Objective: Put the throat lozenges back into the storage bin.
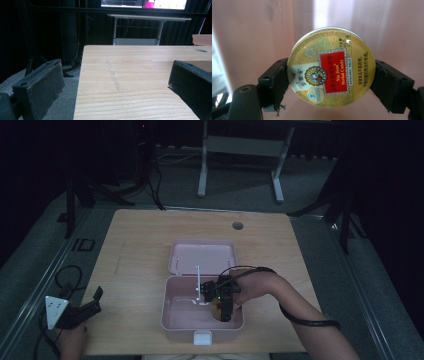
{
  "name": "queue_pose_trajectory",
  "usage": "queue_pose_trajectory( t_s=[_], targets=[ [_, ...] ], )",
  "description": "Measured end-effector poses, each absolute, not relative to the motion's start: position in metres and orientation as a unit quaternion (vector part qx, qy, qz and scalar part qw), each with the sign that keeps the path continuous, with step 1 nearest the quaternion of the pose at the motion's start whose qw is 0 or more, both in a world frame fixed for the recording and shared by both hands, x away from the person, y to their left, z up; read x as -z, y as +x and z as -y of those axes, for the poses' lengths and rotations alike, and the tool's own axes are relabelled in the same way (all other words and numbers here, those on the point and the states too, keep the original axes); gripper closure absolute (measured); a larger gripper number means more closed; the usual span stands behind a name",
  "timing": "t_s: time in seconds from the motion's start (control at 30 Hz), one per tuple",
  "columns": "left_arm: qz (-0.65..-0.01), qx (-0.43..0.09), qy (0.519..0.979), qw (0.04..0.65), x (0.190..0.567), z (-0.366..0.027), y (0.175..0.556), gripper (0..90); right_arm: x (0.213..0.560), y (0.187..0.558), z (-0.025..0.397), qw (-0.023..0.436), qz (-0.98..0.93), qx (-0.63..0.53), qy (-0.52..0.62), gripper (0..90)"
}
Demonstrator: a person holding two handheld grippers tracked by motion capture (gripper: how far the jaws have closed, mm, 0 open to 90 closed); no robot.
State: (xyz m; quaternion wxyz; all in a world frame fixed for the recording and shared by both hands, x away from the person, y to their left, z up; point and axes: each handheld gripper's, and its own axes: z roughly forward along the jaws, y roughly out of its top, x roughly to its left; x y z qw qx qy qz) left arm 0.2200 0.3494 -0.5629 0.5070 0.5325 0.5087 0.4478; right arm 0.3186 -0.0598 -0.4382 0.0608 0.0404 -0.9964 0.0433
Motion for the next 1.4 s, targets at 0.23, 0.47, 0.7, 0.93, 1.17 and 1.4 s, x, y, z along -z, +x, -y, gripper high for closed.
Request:
queue_pose_trajectory(
  t_s=[0.23, 0.47, 0.7, 0.93, 1.17, 1.4],
  targets=[
    [-0.509, -0.447, 0.533, 0.507, 0.563, -0.349, 0.220, 0.4, 0.459, 0.316, 0.059, 0.067, 0.995, -0.054, 0.048, 20.0],
    [-0.508, -0.447, 0.534, 0.507, 0.563, -0.349, 0.220, 0.4, 0.480, 0.317, 0.061, 0.059, 0.995, -0.070, 0.037, 20.0],
    [-0.508, -0.447, 0.535, 0.506, 0.563, -0.349, 0.220, 0.4, 0.493, 0.316, 0.062, 0.061, 0.995, -0.072, 0.040, 19.9],
    [-0.509, -0.446, 0.534, 0.507, 0.563, -0.350, 0.220, 0.4, 0.497, 0.318, 0.060, 0.068, 0.994, -0.085, 0.032, 19.7],
    [-0.509, -0.445, 0.534, 0.508, 0.563, -0.350, 0.220, 0.4, 0.496, 0.319, 0.059, 0.073, 0.993, -0.091, 0.031, 16.7],
    [-0.509, -0.446, 0.534, 0.508, 0.563, -0.350, 0.220, 0.4, 0.479, 0.322, 0.063, 0.068, 0.996, -0.060, 0.020, 14.6]
  ],
)
